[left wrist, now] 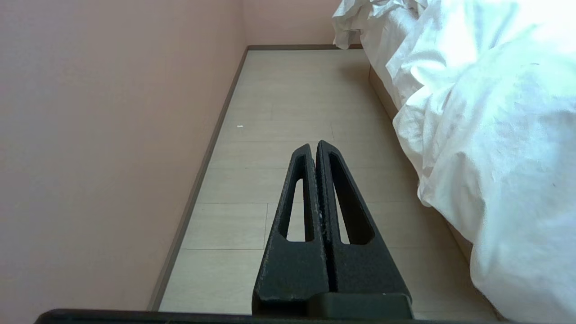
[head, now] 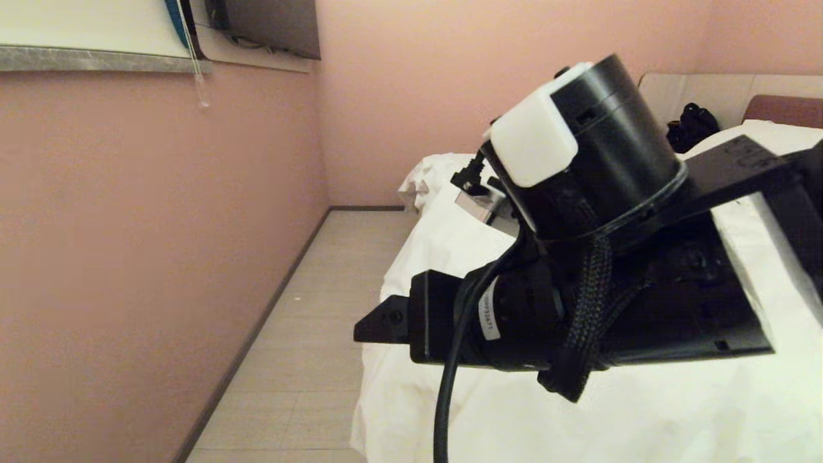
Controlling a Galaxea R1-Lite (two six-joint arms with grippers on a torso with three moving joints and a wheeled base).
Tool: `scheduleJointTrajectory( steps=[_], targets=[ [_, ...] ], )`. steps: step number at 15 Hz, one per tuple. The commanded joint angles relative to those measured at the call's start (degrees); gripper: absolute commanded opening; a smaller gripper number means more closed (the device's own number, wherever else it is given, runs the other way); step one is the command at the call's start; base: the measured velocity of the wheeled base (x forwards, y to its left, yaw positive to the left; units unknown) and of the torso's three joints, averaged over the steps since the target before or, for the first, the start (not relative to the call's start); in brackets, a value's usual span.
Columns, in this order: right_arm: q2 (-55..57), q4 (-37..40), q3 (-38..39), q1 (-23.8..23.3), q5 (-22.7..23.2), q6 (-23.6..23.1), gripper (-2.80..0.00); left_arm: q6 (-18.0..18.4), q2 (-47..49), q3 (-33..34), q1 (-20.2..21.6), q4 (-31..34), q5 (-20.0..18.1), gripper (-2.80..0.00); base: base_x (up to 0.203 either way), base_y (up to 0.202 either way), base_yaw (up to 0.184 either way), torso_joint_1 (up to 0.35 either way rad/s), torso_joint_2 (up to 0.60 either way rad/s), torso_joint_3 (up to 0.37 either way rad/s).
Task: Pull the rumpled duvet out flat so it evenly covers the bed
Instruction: Flatten the corners of the folded blanket
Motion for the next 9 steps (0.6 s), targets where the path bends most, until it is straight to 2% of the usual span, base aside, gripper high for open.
scheduleJointTrajectory(
  steps=[1, 4, 7, 8, 9],
  targets=[
    [0.44, 0.14, 0.69, -2.78, 5.18, 6.67, 0.00, 0.00, 0.00, 0.00, 0.00, 0.00, -0.01, -2.80, 0.000, 0.000, 0.000, 0.000, 0.00, 0.000],
    [0.27, 0.00, -1.07, -10.86, 6.16, 6.81, 0.00, 0.00, 0.00, 0.00, 0.00, 0.00, -0.01, -2.80, 0.000, 0.000, 0.000, 0.000, 0.00, 0.000],
    [1.20, -0.01, -3.27, -21.54, 6.06, 5.22, 0.00, 0.00, 0.00, 0.00, 0.00, 0.00, -0.01, -2.80, 0.000, 0.000, 0.000, 0.000, 0.00, 0.000],
    [1.31, 0.41, -3.25, -24.39, 6.08, 4.89, -2.80, 0.00, 0.00, 0.00, 0.00, 0.00, -0.01, -2.80, 0.000, 0.000, 0.000, 0.000, 0.00, 0.000],
    [1.17, 1.80, -2.34, -26.20, 6.15, 4.66, -2.80, 0.00, 0.00, 0.00, 0.00, 0.00, -0.01, -2.80, 0.000, 0.000, 0.000, 0.000, 0.00, 0.000]
  ],
)
